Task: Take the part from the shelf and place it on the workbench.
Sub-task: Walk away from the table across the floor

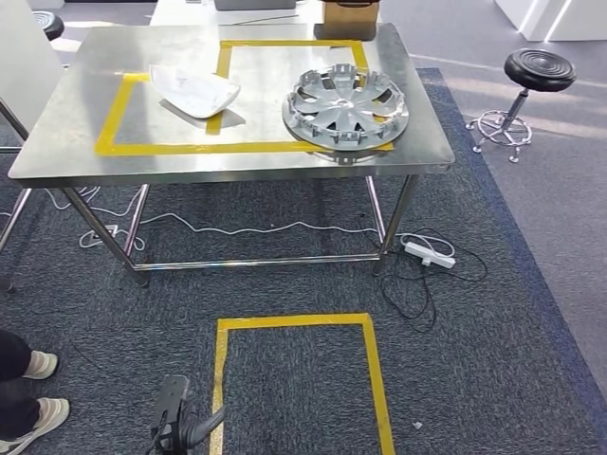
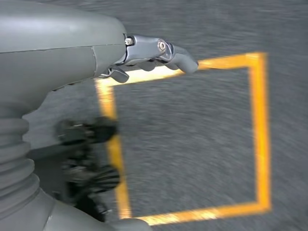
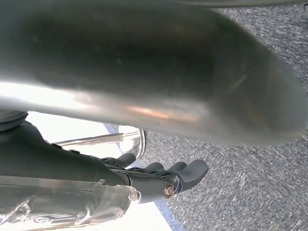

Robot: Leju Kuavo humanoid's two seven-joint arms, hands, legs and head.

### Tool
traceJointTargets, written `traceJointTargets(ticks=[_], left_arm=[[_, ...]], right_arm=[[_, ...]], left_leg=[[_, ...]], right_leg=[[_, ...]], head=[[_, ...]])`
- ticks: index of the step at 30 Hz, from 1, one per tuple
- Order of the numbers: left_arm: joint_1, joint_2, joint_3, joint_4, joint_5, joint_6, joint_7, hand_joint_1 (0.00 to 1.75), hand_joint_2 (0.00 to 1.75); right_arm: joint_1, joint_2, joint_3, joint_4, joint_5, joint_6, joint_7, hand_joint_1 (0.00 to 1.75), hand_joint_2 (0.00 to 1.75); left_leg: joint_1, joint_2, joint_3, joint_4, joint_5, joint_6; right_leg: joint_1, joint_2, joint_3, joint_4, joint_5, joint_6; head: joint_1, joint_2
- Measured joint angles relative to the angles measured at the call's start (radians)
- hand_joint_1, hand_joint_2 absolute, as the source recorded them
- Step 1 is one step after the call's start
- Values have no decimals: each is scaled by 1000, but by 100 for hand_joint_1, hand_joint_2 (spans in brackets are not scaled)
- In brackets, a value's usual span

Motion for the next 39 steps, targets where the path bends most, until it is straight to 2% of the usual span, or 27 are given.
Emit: traceJointTargets(ticks=[1,2,3,5,7,8,10,11,12,13,14,16,17,19,21,22,24,26,27,28,29,31,32,33,36,37,39], left_arm=[[2,2,15,21,7,3,7,0,175],[4,4,29,37,12,8,13,0,175],[6,7,42,53,15,13,16,0,175],[14,10,64,80,14,21,9,0,175],[29,12,80,101,5,22,-24,0,175],[36,13,85,110,-1,15,-46,0,175],[47,15,93,129,-8,-12,-89,0,175],[53,16,96,137,-8,-28,-105,0,175],[60,18,98,144,-9,-41,-115,0,175],[66,19,99,149,-9,-50,-123,0,175],[71,20,101,153,-9,-55,-126,0,175],[73,21,103,158,-9,-59,-128,0,175],[71,21,103,160,-9,-60,-129,0,175],[70,21,105,163,-9,-62,-130,0,175],[73,21,109,166,-9,-63,-131,0,175],[74,21,111,167,-9,-63,-131,0,175],[74,22,114,169,-9,-63,-132,0,175],[74,22,116,171,-9,-63,-132,0,175],[75,22,117,172,-9,-63,-132,0,175],[75,22,117,173,-10,-64,-133,0,175],[76,23,117,174,-12,-68,-135,0,175],[76,23,117,176,-24,-84,-137,0,175],[75,24,116,177,-34,-97,-132,0,175],[75,24,114,179,-47,-109,-115,0,175],[73,26,93,188,-98,-121,22,0,175],[73,27,84,190,-110,-117,83,0,131],[73,27,71,193,-119,-117,183,0,131]], right_arm=[[-1,0,-4,0,-3,-5,-4,0,0],[-2,1,-7,0,-6,-12,-12,0,0],[-3,2,-10,0,-13,-21,-25,0,0],[0,3,-21,0,-32,-46,-65,0,0],[3,4,-34,0,-50,-68,-124,0,0],[3,4,-39,0,-57,-73,-160,0,0],[4,5,-47,0,-66,-76,-234,0,0],[5,5,-51,0,-69,-75,-265,0,0],[7,5,-55,0,-71,-74,-288,0,0],[9,5,-58,0,-73,-73,-303,0,0],[11,5,-60,0,-73,-73,-310,0,0],[13,5,-62,0,-73,-72,-314,0,0],[14,5,-62,0,-73,-72,-315,0,0],[14,5,-62,0,-73,-72,-315,0,0],[16,5,-62,0,-73,-72,-315,0,0],[17,5,-62,0,-73,-72,-315,0,0],[17,5,-62,0,-73,-72,-315,0,0],[18,5,-62,0,-73,-71,-316,0,0],[19,5,-63,0,-73,-71,-316,0,0],[20,5,-63,0,-74,-69,-317,0,0],[20,5,-63,0,-76,-66,-319,0,0],[18,5,-68,0,-84,-59,-314,0,0],[15,5,-71,0,-88,-55,-300,0,0],[13,5,-76,0,-95,-50,-273,0,0],[10,5,-105,0,-131,-20,-150,0,0],[10,5,-117,0,-145,-4,-122,0,0],[5,6,-139,0,-166,34,-107,0,0]], left_leg=[[-2,-1,0,2,-2,-3],[-4,-1,-1,3,-2,-7],[-5,-1,-3,3,-2,-12],[-4,-1,-4,3,-2,-23],[-2,-1,-13,23,-21,-35],[-2,-1,-29,60,-46,-41],[-1,0,-87,181,-111,-47],[-1,0,-115,238,-133,-49],[-1,0,-131,270,-137,-49],[-1,0,-130,267,-123,-49],[0,0,-111,229,-93,-48],[1,1,-47,106,-33,-47],[3,-1,-22,56,-17,-44],[2,-3,-5,16,-13,-34],[2,-4,-7,15,-11,-20],[3,-4,-7,14,-10,-13],[5,-3,-7,12,-7,-3],[4,-2,-8,13,-7,1],[3,-2,-8,13,-7,1],[3,-2,-7,13,-7,1],[3,-2,-6,13,-7,1],[1,-3,-4,14,-8,-3],[-1,-4,-4,16,-9,-7],[-2,-4,-4,16,-8,-12],[-2,-4,-6,13,-6,-29],[-1,-3,-9,20,-14,-34],[0,-3,-42,91,-62,-44]], right_leg=[[1,1,36,-68,21,-3],[1,1,60,-113,32,-7],[2,2,70,-135,33,-11],[4,4,70,-137,32,-22],[2,4,71,-139,34,-34],[0,4,71,-142,36,-39],[0,2,70,-142,36,-44],[0,1,69,-142,36,-45],[0,1,70,-142,36,-45],[0,1,70,-141,36,-45],[-1,1,71,-141,36,-45],[1,1,70,-138,35,-39],[3,2,68,-135,34,-35],[8,3,64,-131,34,-26],[6,3,62,-130,32,-18],[4,2,56,-116,20,-13],[4,1,15,-25,-35,-4],[3,1,-45,113,-99,0],[3,1,-63,156,-110,0],[3,1,-64,161,-103,0],[3,1,-43,123,-76,-2],[3,0,32,-20,-14,-6],[3,1,63,-80,5,-9],[4,2,81,-115,12,-12],[5,3,85,-129,16,-27],[4,3,84,-132,19,-33],[1,2,82,-136,24,-44]], head=[[0,0],[-1,0],[-2,0],[-2,0],[-4,0],[-6,0],[-10,0],[-10,0],[-10,0],[-10,0],[-10,0],[-11,0],[-12,0],[-11,0],[-9,0],[-6,0],[0,0],[3,0],[3,0],[3,0],[3,0],[3,0],[2,0],[2,0],[1,0],[0,0],[-2,0]])
